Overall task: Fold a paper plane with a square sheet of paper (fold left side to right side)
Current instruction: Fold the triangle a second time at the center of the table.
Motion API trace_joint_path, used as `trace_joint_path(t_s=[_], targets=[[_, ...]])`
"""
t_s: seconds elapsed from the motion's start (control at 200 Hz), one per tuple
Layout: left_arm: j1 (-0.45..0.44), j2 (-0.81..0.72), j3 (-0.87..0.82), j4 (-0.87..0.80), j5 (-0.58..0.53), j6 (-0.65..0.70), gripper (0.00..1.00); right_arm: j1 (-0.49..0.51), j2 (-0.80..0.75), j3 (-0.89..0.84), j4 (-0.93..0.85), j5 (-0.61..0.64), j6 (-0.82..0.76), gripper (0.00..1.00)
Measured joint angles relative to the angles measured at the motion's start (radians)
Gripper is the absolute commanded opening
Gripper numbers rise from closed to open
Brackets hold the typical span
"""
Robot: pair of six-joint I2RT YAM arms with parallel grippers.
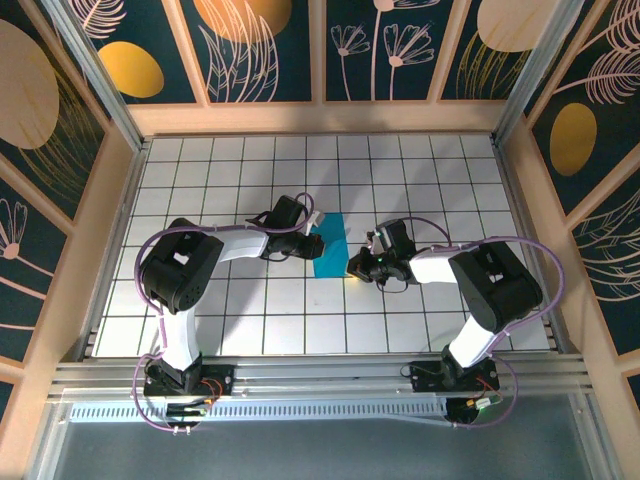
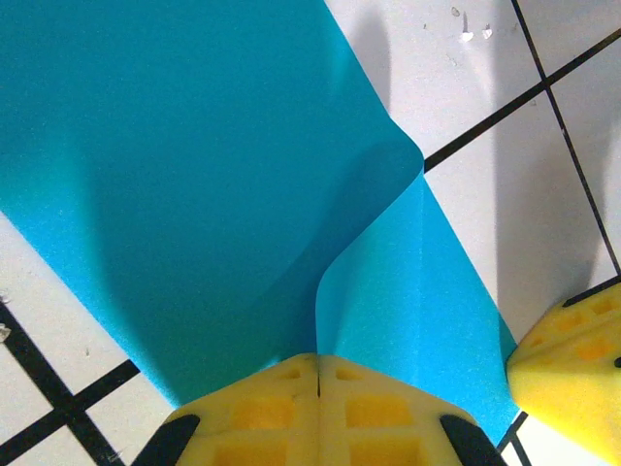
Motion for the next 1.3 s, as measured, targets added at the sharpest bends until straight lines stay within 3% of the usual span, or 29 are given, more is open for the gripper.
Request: trace_joint_path(t_s=[1.301], targets=[[0.0, 0.021, 0.01, 0.0, -0.016, 0.005, 0.0, 0.0, 0.0, 0.0, -0.001, 0.0, 0.0, 0.0]])
